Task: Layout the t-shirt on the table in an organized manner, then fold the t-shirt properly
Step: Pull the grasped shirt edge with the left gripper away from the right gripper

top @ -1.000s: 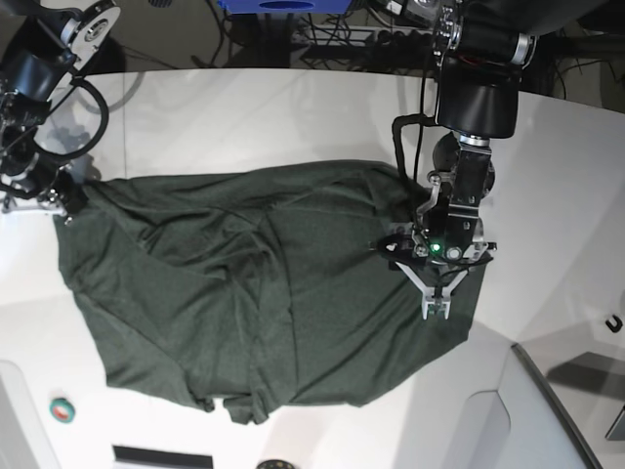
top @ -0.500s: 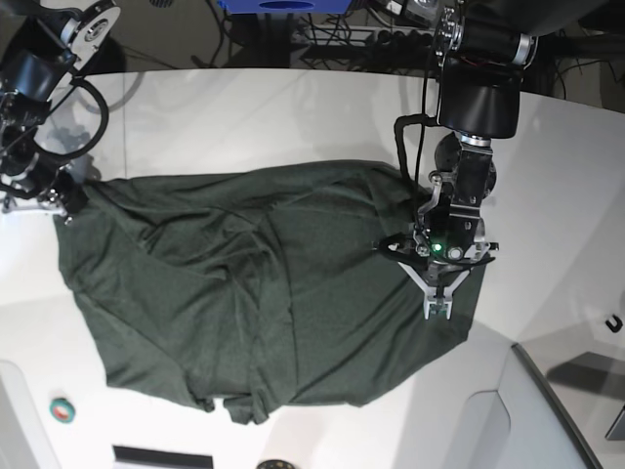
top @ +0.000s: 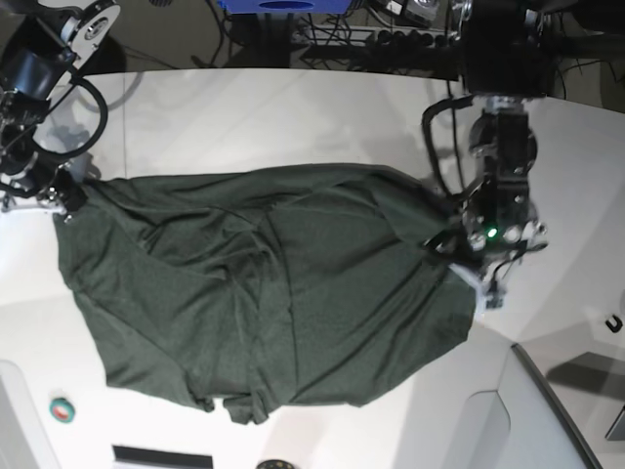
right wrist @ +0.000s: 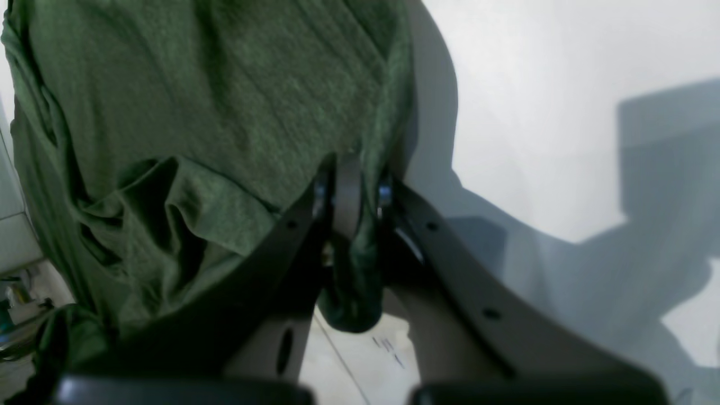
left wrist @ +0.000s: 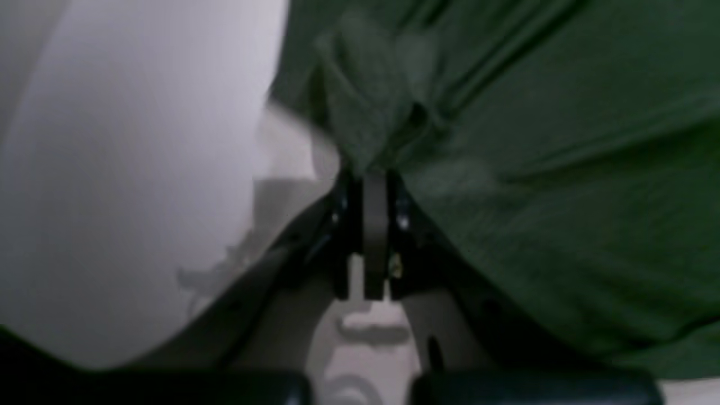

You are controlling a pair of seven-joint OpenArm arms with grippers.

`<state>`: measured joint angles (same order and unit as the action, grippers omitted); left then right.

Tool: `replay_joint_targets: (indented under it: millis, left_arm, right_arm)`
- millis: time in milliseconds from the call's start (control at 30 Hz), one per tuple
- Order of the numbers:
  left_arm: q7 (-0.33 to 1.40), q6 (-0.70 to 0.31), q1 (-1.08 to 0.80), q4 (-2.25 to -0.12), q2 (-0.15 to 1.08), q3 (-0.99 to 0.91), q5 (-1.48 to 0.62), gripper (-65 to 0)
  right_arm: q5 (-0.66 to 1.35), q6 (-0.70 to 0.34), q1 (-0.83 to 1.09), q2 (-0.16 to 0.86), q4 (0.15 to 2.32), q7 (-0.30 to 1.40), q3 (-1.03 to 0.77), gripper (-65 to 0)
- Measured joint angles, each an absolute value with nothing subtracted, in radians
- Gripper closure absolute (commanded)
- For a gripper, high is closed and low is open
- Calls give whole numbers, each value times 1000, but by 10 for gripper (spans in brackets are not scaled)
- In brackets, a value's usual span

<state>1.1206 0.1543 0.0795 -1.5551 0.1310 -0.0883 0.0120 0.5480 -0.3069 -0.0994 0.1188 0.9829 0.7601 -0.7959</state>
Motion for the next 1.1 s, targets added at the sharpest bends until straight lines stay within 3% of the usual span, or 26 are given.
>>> replay_joint_targets:
  millis: [200, 333, 900, 1100]
  left_arm:
    - [1122, 150, -68, -1612, 151, -260, 4, 0]
    - [1120, 66, -169, -1612, 149, -320, -1, 0]
    - [1118, 59, -281, -1610, 140, -374, -1, 0]
    - [1116, 59, -306, -1612, 117, -376, -1, 0]
  right_arm:
    - [537, -296, 15, 105, 1237, 834, -803, -2]
    - [562, -304, 54, 98, 1370, 868, -802, -2]
    - [543, -303, 75, 101, 1209, 870, -803, -3]
    - [554, -164, 75, 89, 1209, 865, -849, -24]
